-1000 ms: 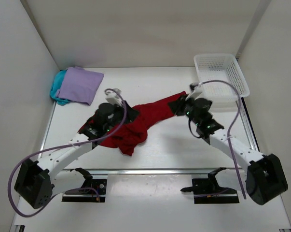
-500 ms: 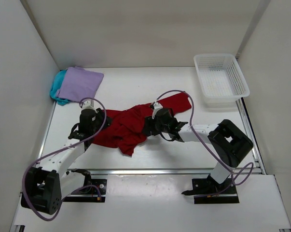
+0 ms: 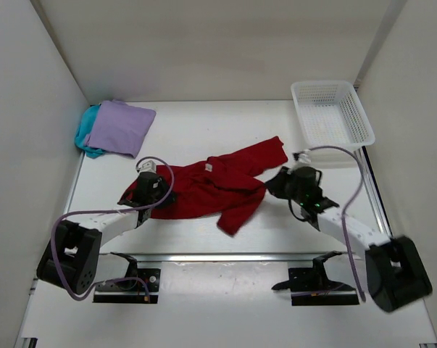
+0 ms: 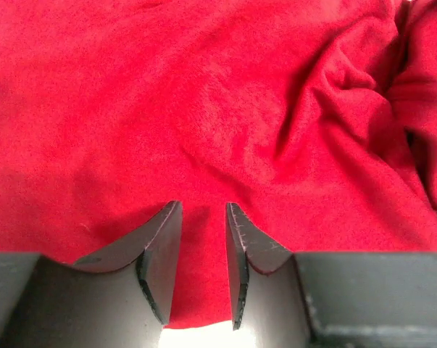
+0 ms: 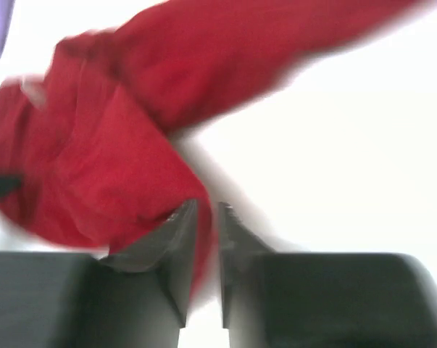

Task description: Fold and stack the t-shirts

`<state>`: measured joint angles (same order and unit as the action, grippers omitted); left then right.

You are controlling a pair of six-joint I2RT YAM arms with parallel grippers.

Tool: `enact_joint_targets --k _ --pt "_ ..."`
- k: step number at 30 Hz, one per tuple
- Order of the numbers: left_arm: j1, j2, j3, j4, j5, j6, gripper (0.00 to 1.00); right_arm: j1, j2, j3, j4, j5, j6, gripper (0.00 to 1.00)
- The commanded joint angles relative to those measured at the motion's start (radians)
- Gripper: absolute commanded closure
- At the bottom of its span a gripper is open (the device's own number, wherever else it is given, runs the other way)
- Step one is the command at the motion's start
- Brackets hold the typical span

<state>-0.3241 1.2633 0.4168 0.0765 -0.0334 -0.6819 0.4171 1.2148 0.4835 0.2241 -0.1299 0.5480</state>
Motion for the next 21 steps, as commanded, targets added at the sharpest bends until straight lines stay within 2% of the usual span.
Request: enact_joint_targets --k 1,3,5,7,9,11,13,14,16,18,21 --pt "-0.032 -0.001 -0.004 0.057 -0.003 -0.016 0.59 -0.127 -0.179 -0.15 -0.043 0.052 0.093 0.8" --pt "-0.052 0.001 0.0 0.042 -0.011 -0.016 0.58 -0.211 -0.262 -0.207 -0.067 0.039 0.11 0.47" --pt "-0.055 -0.022 0.004 0.039 -0.01 -0.019 0.59 -0.244 -0.294 -0.192 -0.11 0.001 0.102 0.41" --pt "-0.052 -0.057 0.01 0.017 -0.014 -0.019 0.58 -0.218 -0.32 -0.155 -0.166 0.025 0.077 0.42" --pt "-0.044 -0.088 0.002 -0.001 -0.019 -0.015 0.57 -0.102 -0.336 -0.131 -0.222 0.091 0.04 0.68" --pt "-0.049 -0.108 0.008 -0.017 -0.026 -0.011 0.57 0.019 -0.327 -0.099 -0.285 0.127 0.011 0.75" --pt "-0.064 -0.107 0.014 -0.017 -0.049 -0.001 0.57 0.173 -0.273 -0.047 -0.328 0.182 -0.04 0.87" --pt "-0.097 -0.088 0.023 -0.017 -0.056 0.001 0.57 0.214 -0.255 -0.025 -0.35 0.194 -0.055 0.88" --pt "-0.134 -0.064 0.054 -0.015 -0.06 -0.001 0.58 0.375 -0.164 0.057 -0.376 0.255 -0.097 0.91" --pt "-0.176 -0.036 0.063 0.003 -0.059 -0.008 0.58 0.466 -0.079 0.121 -0.405 0.314 -0.153 0.9" --pt "-0.196 -0.018 0.063 0.011 -0.051 -0.008 0.6 0.544 0.078 0.233 -0.436 0.352 -0.2 0.78"
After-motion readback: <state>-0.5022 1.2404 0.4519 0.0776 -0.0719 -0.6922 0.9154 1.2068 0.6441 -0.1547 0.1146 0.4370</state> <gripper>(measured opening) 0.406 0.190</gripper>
